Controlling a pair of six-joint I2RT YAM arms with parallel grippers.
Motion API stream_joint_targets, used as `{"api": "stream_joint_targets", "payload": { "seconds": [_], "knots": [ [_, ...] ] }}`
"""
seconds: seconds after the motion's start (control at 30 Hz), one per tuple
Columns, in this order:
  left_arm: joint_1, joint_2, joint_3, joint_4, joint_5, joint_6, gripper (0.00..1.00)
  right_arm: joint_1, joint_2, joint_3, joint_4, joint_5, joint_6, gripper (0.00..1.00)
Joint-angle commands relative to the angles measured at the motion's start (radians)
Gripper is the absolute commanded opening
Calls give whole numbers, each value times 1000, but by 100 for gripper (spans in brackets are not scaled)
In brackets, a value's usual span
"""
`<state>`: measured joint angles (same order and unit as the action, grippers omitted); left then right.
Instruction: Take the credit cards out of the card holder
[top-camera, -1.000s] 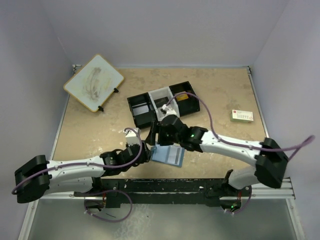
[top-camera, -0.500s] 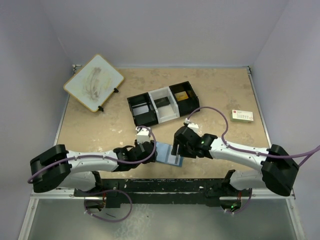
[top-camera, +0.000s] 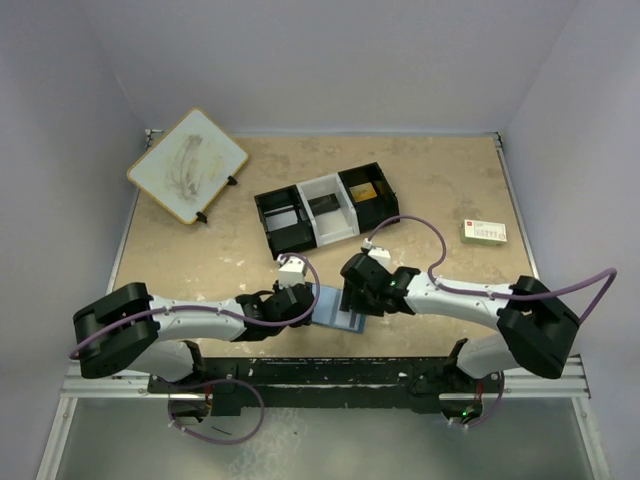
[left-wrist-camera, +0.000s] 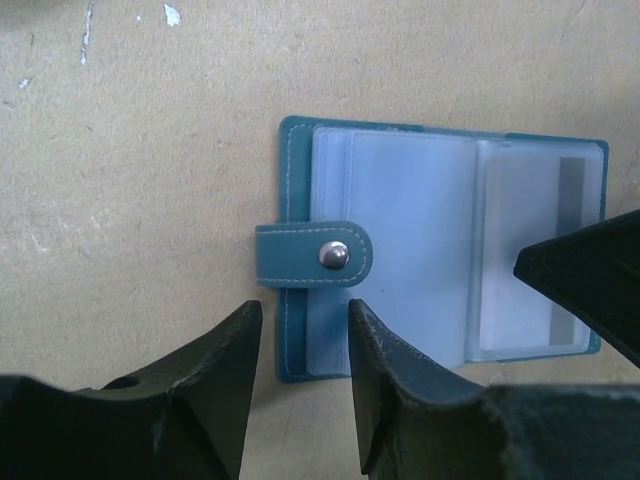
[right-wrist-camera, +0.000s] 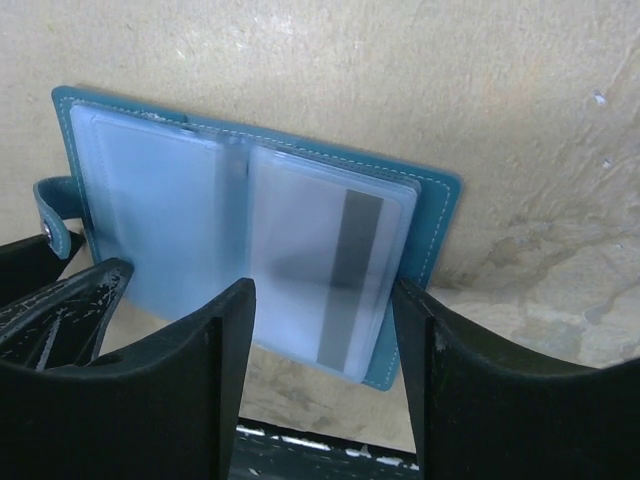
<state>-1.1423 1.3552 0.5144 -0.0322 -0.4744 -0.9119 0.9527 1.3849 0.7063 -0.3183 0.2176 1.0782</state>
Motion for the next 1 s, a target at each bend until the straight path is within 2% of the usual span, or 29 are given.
{"api": "stream_joint_targets", "payload": {
  "seconds": [0.0,0.3,0.8,0.97],
  "knots": [
    [-7,15,32,40,4,20,36,1,15,2,68,6,22,58],
    [-7,18,20,60,23,16,30,7,29,75,-13,83,2,50],
    [-6,43,33,68,21,15,28,67,127,214,-177,167,10,57],
    [-6,42,35,65,20,13,28,70,135,210,-140,136,-8,60]
  ]
}}
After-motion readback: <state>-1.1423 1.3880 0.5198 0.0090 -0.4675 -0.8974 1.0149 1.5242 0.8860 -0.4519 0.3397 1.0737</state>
